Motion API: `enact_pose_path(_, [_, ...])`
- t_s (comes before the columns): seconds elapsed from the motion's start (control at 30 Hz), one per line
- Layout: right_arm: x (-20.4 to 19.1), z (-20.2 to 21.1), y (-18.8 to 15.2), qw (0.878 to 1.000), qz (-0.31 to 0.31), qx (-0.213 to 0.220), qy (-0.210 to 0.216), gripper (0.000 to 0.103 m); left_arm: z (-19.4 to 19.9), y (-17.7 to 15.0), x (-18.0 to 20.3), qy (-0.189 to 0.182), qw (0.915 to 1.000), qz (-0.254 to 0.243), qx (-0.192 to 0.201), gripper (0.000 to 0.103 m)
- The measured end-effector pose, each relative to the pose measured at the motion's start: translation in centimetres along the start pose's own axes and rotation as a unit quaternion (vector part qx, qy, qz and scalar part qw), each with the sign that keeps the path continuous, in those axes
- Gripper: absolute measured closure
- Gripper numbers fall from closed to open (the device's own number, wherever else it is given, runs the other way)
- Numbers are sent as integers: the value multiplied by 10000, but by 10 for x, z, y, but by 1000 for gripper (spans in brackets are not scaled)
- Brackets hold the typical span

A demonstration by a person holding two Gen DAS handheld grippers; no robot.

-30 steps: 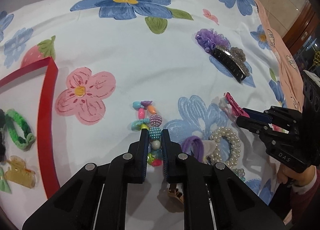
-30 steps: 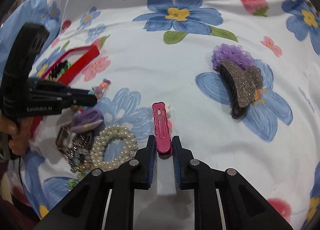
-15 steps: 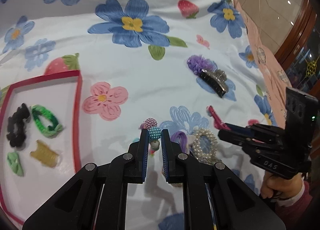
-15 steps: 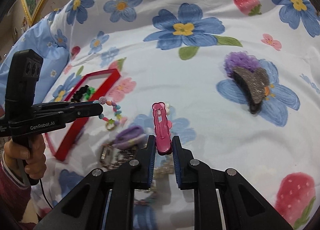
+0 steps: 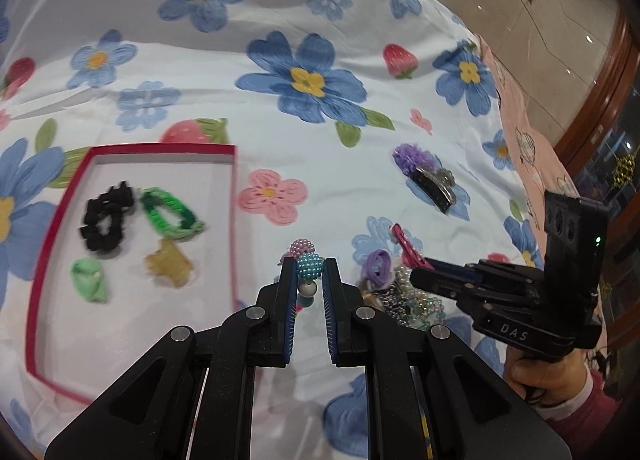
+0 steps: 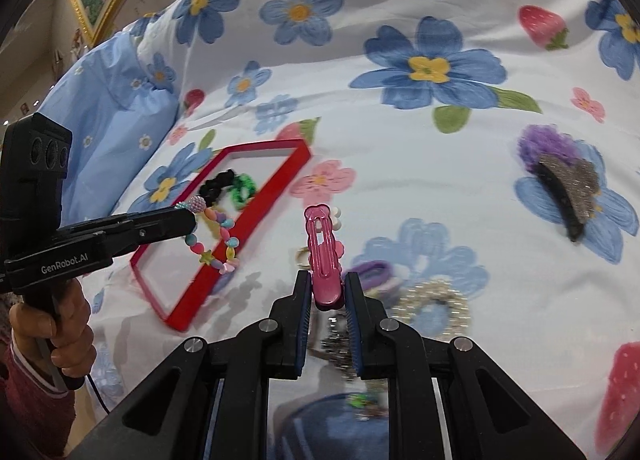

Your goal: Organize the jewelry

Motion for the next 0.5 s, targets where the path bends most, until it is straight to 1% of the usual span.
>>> enact_pose_path(0.17, [-25,-10,-7,9997,108,-114,175,87,20,-13,-21,115,9994,292,118,92])
enact_pose_path(0.5, [-80,-34,-18,9971,466,-352,488,87,53,-35,-61,443,9964,664,277,92])
Point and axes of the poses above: each gripper's, at about its wrist camera, not at the fingertips, and z roughly against the way its jaws point, x to its right, y to its top, the point moved 5 cm from there along -z, roughly the way its jaws point, and after that the axes turned 14 degrees about -z, right-handed, at the moved point
